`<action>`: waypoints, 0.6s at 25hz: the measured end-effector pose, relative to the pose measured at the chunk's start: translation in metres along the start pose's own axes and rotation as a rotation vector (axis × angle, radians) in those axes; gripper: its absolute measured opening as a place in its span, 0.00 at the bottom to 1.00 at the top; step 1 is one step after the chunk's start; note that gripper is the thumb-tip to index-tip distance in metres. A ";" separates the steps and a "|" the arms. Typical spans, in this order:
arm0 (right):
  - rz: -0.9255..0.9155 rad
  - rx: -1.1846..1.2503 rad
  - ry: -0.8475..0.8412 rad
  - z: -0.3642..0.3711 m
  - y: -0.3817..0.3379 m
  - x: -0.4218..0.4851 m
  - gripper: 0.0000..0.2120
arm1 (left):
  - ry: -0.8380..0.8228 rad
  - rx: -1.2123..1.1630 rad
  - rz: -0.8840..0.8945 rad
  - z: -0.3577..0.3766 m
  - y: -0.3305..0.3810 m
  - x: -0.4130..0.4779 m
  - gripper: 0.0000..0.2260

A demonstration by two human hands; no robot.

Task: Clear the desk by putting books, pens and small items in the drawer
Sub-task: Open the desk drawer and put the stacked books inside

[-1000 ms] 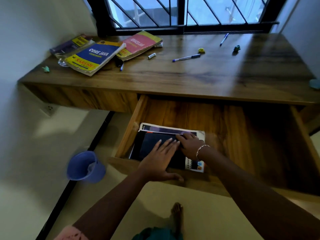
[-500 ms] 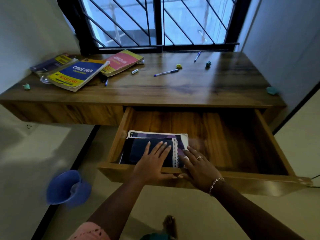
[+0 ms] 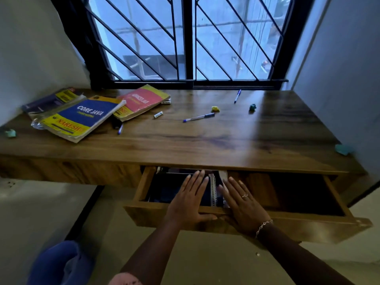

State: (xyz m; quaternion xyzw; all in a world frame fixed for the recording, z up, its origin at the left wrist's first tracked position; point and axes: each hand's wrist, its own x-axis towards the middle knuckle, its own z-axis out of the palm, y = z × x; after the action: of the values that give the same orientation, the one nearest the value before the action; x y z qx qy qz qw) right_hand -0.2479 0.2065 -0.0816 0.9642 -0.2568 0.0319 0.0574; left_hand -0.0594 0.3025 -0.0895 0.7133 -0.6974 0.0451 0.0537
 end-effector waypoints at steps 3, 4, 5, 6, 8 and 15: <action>0.015 0.002 0.007 0.003 0.018 0.032 0.39 | 0.038 0.011 -0.006 0.002 -0.016 0.032 0.49; 0.033 -0.001 -0.005 0.004 0.023 0.041 0.40 | 0.036 0.019 -0.010 0.002 -0.021 0.041 0.49; 0.047 -0.010 -0.014 0.006 0.028 0.050 0.41 | 0.031 0.031 -0.008 0.002 -0.025 0.050 0.49; 0.061 -0.021 -0.028 0.007 0.032 0.059 0.43 | 0.024 0.043 -0.005 0.004 -0.030 0.058 0.49; 0.091 -0.042 -0.044 0.010 0.040 0.072 0.47 | 0.033 0.073 0.000 0.006 -0.037 0.073 0.48; 0.146 -0.039 0.147 0.015 0.049 0.111 0.29 | 0.188 0.118 0.087 0.014 -0.047 0.111 0.36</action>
State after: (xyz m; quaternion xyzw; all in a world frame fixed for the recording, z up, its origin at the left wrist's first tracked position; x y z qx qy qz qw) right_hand -0.1754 0.1077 -0.0814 0.9367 -0.3221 0.1014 0.0925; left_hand -0.0100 0.1912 -0.0884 0.6768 -0.7158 0.1551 0.0747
